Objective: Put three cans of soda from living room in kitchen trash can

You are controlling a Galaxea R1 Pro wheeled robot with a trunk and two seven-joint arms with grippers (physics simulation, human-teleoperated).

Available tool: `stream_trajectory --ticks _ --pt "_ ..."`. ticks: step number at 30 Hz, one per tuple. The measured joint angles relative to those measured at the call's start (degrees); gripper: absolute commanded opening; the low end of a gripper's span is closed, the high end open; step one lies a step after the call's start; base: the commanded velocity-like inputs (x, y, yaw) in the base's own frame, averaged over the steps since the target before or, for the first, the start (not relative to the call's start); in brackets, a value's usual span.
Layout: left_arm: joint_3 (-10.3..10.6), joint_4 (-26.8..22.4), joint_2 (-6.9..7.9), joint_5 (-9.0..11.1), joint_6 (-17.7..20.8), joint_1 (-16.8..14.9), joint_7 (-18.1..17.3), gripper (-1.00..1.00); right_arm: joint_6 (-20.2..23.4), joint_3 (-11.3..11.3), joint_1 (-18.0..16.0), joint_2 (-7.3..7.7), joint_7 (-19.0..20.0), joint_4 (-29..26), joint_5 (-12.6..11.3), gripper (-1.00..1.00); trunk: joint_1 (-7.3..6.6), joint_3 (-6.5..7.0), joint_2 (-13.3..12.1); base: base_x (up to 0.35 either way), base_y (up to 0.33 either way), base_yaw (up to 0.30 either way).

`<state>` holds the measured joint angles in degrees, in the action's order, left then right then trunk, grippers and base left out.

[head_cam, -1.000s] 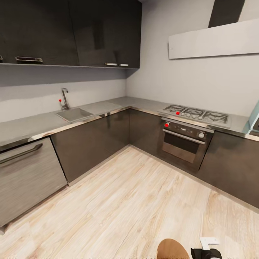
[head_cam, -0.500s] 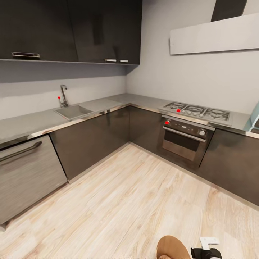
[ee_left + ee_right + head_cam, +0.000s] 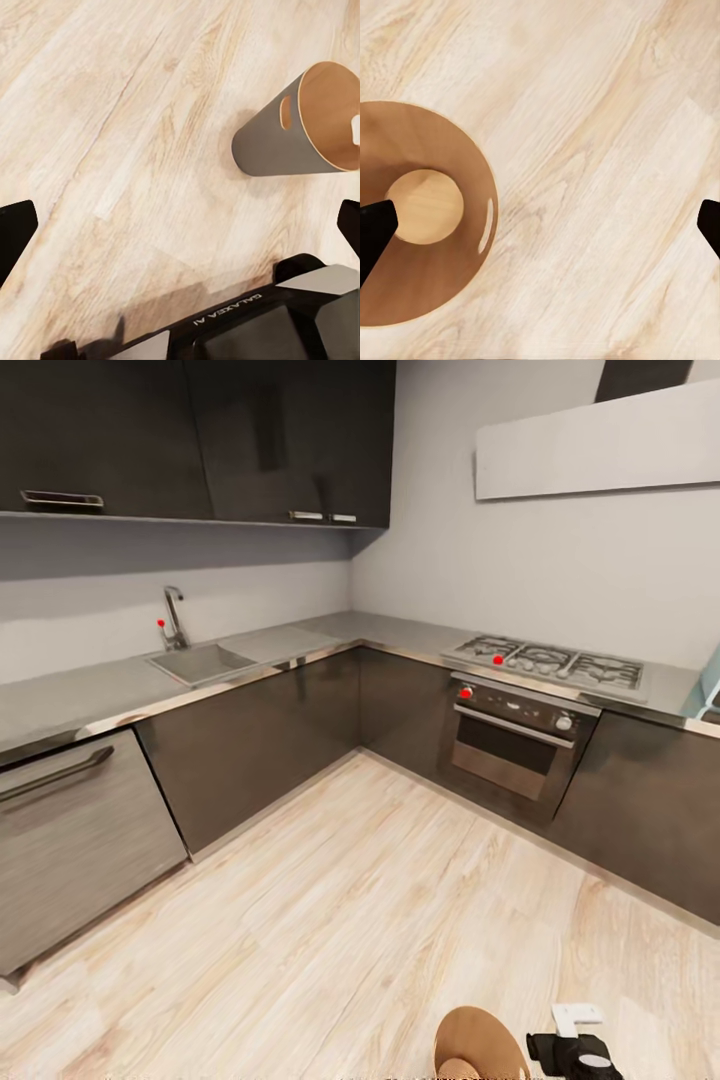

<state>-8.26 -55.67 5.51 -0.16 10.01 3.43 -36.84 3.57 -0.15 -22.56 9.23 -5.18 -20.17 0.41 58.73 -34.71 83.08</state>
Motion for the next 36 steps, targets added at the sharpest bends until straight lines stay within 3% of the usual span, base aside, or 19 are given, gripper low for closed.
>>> stream_trajectory --ticks 9,36 --pt "0.0 0.0 -0.01 0.0 0.0 0.0 0.0 1.0 -0.1 0.1 -1.5 0.0 0.0 2.0 0.0 1.0 0.0 -0.84 0.0 0.0 0.0 0.0" --pt "0.0 0.0 -0.02 0.1 0.0 0.0 -0.1 1.0 -0.1 0.1 -1.6 -0.01 0.0 2.2 0.0 1.0 0.21 -3.54 0.4 0.0 0.0 0.0"
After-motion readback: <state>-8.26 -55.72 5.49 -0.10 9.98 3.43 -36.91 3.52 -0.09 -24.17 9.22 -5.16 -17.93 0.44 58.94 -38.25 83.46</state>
